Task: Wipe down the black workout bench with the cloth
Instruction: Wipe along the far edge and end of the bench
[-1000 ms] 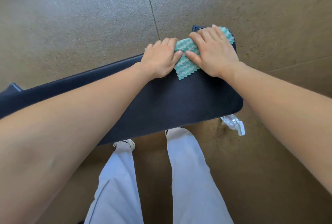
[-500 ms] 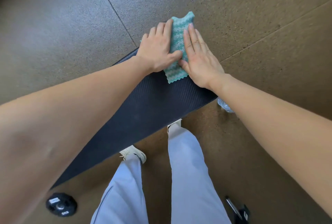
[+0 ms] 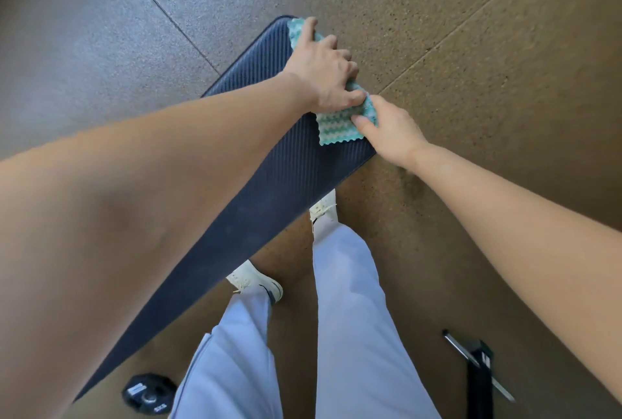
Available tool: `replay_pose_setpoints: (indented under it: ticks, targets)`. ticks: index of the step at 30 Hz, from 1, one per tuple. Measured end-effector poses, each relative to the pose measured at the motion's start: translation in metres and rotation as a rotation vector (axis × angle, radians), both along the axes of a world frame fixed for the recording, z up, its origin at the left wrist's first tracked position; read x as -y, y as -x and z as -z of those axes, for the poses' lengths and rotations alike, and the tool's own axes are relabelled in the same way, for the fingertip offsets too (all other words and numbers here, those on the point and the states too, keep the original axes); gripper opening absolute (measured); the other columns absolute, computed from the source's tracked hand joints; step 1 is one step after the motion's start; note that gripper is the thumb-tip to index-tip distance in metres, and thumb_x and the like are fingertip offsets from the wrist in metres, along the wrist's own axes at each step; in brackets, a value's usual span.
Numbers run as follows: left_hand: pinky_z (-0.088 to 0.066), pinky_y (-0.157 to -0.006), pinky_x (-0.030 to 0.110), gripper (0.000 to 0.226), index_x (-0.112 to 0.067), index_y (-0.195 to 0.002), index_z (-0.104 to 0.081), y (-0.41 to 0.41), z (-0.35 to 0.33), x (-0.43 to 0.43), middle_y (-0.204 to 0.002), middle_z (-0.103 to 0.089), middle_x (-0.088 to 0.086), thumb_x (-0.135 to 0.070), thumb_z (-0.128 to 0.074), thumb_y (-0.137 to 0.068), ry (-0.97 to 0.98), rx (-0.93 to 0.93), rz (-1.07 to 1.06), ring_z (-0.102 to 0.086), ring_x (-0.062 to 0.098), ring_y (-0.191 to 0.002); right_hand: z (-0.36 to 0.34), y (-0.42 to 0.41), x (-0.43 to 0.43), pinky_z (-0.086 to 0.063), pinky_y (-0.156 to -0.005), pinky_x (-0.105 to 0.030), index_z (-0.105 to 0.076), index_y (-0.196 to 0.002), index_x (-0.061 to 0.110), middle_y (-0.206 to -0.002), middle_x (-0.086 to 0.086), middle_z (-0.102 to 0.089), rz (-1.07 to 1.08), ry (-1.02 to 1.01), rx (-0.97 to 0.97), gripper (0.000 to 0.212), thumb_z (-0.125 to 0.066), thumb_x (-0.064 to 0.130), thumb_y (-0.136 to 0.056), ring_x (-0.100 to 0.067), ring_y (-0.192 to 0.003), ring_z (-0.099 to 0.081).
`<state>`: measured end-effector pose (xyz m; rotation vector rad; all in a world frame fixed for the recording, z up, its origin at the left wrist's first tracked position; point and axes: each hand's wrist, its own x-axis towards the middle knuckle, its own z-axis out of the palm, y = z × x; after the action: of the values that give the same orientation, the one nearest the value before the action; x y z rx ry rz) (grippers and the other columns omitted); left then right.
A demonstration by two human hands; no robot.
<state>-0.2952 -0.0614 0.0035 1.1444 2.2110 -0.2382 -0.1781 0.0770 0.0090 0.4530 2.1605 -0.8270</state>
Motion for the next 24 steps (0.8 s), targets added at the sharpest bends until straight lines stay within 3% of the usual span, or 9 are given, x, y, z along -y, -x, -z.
replay_pose_setpoints:
  ticks: [2, 5, 7, 10, 13, 16, 18, 22, 24]
  targets:
    - [-0.016, -0.119, 0.063, 0.07, -0.02, -0.116, -0.069, -0.025, 0.001, -0.011, -0.113, -0.067, 0.003, -0.067, -0.024, -0.093, -0.026, 0.009, 0.066, -0.054, 0.031, -0.116, -0.005, -0.014, -0.017, -0.048, -0.082, -0.039, -0.067, -0.121, 0.017, -0.114, -0.008, -0.071, 0.162, 0.106, 0.105, 0.029, -0.063, 0.03, -0.095, -0.029, -0.11, -0.064]
    - [-0.013, -0.122, 0.062, 0.07, -0.016, -0.12, -0.066, -0.056, 0.005, -0.015, -0.113, -0.065, 0.006, -0.067, -0.025, -0.096, -0.095, -0.01, 0.079, -0.053, 0.034, -0.117, -0.014, -0.03, -0.045, -0.047, -0.105, -0.039, -0.069, -0.126, 0.015, -0.124, -0.004, -0.07, 0.374, 0.196, 0.234, 0.037, -0.062, 0.012, -0.091, -0.021, -0.119, -0.063]
    - [-0.012, -0.124, 0.062, 0.066, -0.016, -0.123, -0.064, -0.068, 0.012, -0.012, -0.114, -0.064, 0.007, -0.063, -0.026, -0.097, -0.176, -0.032, 0.07, -0.053, 0.035, -0.12, -0.011, -0.031, -0.059, -0.043, -0.11, -0.032, -0.061, -0.139, 0.013, -0.132, -0.001, -0.063, 0.424, 0.139, 0.173, 0.048, -0.061, 0.01, -0.091, -0.015, -0.125, -0.057]
    - [-0.011, -0.127, 0.058, 0.07, -0.012, -0.148, -0.048, -0.084, 0.02, -0.001, -0.146, -0.053, 0.012, -0.061, -0.037, -0.099, -0.304, -0.076, -0.003, -0.04, 0.037, -0.144, -0.007, -0.019, -0.056, -0.047, -0.105, -0.028, -0.063, -0.135, 0.011, -0.124, -0.002, -0.066, 0.489, 0.192, 0.048, 0.04, -0.062, 0.018, -0.096, -0.015, -0.119, -0.061]
    - [-0.016, -0.127, 0.053, 0.09, -0.001, -0.158, -0.028, -0.106, 0.013, 0.009, -0.165, -0.027, 0.023, -0.063, -0.047, -0.096, -0.341, -0.144, -0.248, -0.021, 0.041, -0.155, 0.001, -0.002, -0.033, -0.041, -0.111, -0.025, -0.06, -0.137, 0.009, -0.135, -0.003, -0.063, 0.418, 0.225, -0.085, 0.042, -0.061, 0.02, -0.097, -0.011, -0.123, -0.056]
    - [-0.026, -0.122, 0.055, 0.08, -0.003, -0.152, -0.042, -0.141, 0.002, 0.024, -0.155, -0.042, 0.022, -0.056, -0.057, -0.094, -0.404, -0.23, -0.487, -0.034, 0.042, -0.148, 0.006, 0.006, -0.005, -0.044, -0.109, -0.03, -0.058, -0.139, 0.012, -0.134, -0.001, -0.065, 0.275, 0.257, -0.152, 0.051, -0.061, 0.026, -0.09, -0.012, -0.123, -0.06]
    - [-0.034, -0.116, 0.051, 0.067, -0.007, -0.145, -0.051, -0.166, -0.003, 0.034, -0.144, -0.053, 0.017, -0.047, -0.063, -0.093, -0.443, -0.27, -0.605, -0.043, 0.038, -0.14, 0.009, 0.006, 0.006, -0.047, -0.099, -0.019, -0.054, -0.141, 0.014, -0.13, 0.003, -0.067, 0.218, 0.306, -0.122, 0.051, -0.062, 0.026, -0.092, -0.008, -0.118, -0.062]
    - [-0.028, -0.122, 0.05, 0.057, -0.015, -0.151, -0.045, -0.199, 0.001, 0.041, -0.161, -0.04, 0.014, -0.036, -0.057, -0.1, -0.409, -0.186, -0.416, -0.033, 0.037, -0.151, 0.012, 0.002, 0.004, -0.042, -0.082, -0.001, -0.048, -0.143, 0.016, -0.129, 0.005, -0.064, 0.191, 0.307, -0.055, 0.048, -0.06, 0.03, -0.099, -0.007, -0.116, -0.06]
    - [-0.016, -0.127, 0.052, 0.06, -0.021, -0.161, -0.028, -0.206, 0.009, 0.044, -0.17, -0.021, 0.013, -0.036, -0.044, -0.105, -0.34, -0.15, -0.299, -0.018, 0.038, -0.157, 0.015, -0.005, 0.002, -0.046, -0.086, -0.006, -0.046, -0.143, 0.016, -0.129, 0.005, -0.063, 0.238, 0.314, -0.029, 0.046, -0.057, 0.033, -0.102, -0.007, -0.116, -0.061]
